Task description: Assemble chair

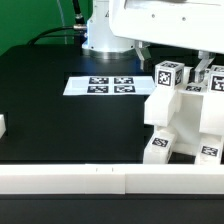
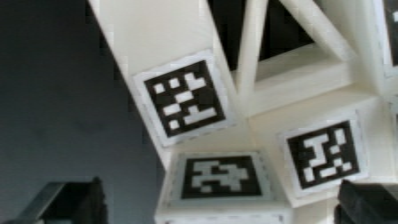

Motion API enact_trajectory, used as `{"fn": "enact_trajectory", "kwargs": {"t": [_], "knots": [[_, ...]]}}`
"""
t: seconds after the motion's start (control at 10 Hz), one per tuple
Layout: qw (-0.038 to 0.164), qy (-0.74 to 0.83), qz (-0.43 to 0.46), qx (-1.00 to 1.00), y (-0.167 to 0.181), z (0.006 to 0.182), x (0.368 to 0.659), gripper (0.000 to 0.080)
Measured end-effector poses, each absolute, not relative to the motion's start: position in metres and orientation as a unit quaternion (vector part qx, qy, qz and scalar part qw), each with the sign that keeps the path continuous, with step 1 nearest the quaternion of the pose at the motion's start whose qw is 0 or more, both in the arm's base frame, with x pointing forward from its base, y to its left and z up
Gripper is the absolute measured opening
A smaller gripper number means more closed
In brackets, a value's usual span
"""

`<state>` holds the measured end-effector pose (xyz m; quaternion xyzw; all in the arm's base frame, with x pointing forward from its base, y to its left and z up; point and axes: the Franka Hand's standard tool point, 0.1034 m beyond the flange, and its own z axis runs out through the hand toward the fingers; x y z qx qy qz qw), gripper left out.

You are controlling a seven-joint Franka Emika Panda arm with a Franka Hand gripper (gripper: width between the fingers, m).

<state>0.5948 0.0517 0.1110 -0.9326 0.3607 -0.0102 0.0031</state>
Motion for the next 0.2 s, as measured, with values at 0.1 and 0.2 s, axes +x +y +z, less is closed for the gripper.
{"fn": "enact_trajectory", "kwargs": {"t": [0.1,0.2], "knots": [[0.003,0.361,-0.010,-0.933,0.0517,0.1108,0.5947,0.0649],[0.003,0.361,-0.010,-0.933,0.0517,0.1107,0.5946,0.0649]]}}
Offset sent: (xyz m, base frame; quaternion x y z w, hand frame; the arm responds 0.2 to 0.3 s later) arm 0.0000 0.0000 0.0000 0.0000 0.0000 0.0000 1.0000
